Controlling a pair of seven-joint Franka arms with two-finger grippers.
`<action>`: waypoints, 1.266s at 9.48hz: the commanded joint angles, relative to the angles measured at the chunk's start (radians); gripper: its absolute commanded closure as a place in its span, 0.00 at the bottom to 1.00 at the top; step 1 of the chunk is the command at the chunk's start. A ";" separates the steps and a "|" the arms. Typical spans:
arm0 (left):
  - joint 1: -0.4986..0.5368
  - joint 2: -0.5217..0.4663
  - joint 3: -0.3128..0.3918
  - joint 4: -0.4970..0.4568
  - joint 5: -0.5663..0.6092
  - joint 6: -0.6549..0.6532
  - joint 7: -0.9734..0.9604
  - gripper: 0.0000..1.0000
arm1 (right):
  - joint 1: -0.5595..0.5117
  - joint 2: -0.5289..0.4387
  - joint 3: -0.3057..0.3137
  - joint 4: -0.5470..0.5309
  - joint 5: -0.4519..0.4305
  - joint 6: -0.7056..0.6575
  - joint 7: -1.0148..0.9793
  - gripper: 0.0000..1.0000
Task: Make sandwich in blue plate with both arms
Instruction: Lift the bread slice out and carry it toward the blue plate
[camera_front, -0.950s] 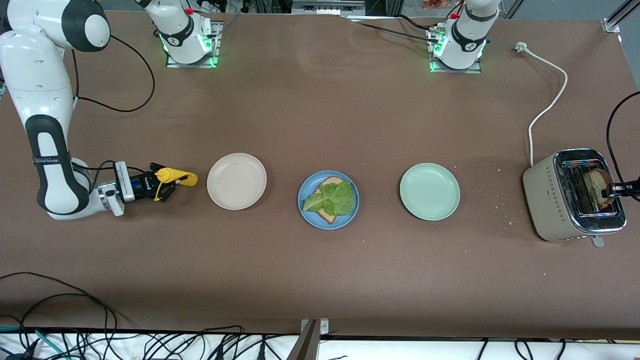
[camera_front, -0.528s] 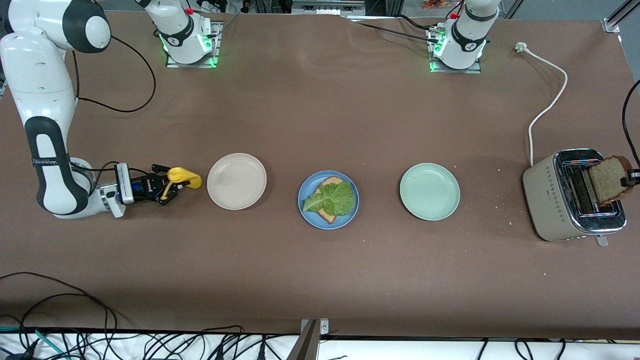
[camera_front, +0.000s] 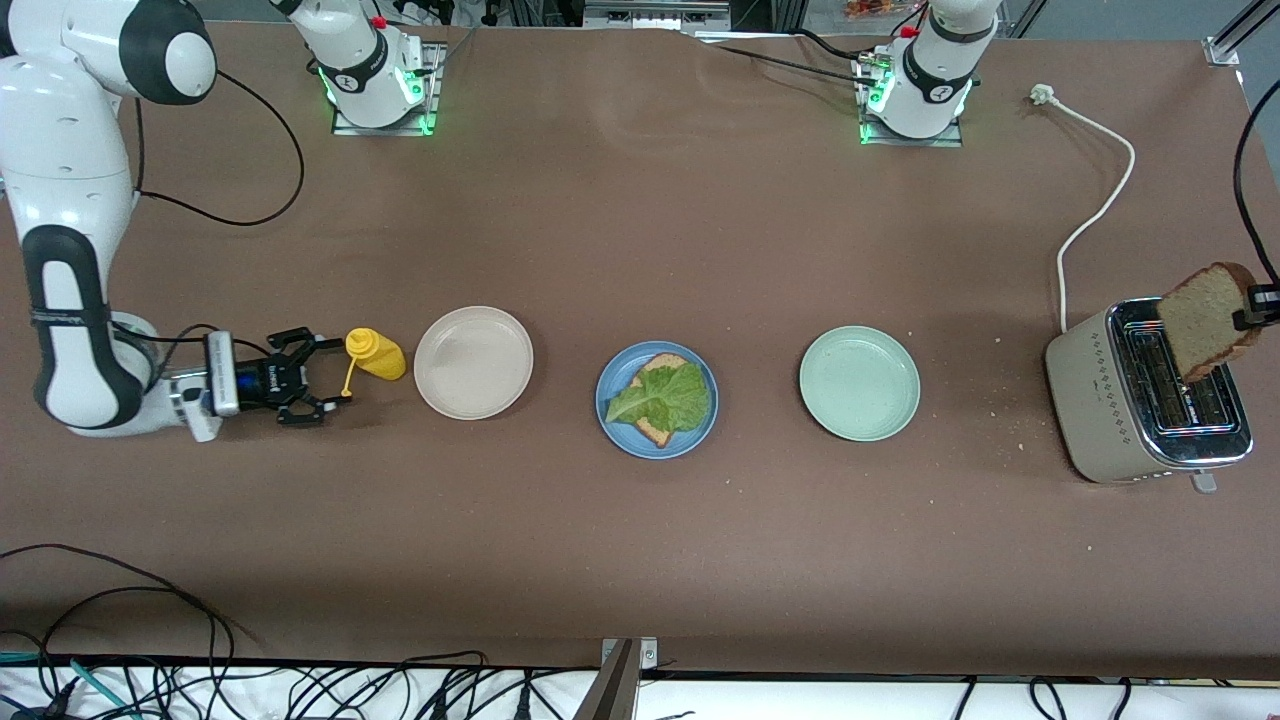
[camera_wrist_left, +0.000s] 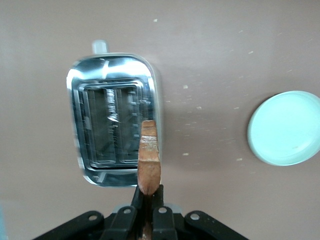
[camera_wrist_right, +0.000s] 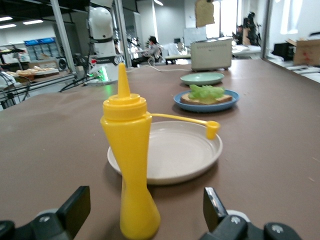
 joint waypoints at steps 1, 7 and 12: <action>0.002 -0.003 -0.132 -0.013 -0.068 -0.049 -0.279 1.00 | -0.011 -0.086 -0.067 0.050 -0.035 -0.027 0.251 0.00; -0.187 0.037 -0.206 -0.119 -0.324 0.100 -0.714 1.00 | -0.008 -0.287 -0.154 0.082 -0.136 -0.036 0.859 0.00; -0.404 0.144 -0.208 -0.171 -0.367 0.375 -0.969 1.00 | 0.099 -0.479 -0.151 0.077 -0.363 -0.005 1.328 0.00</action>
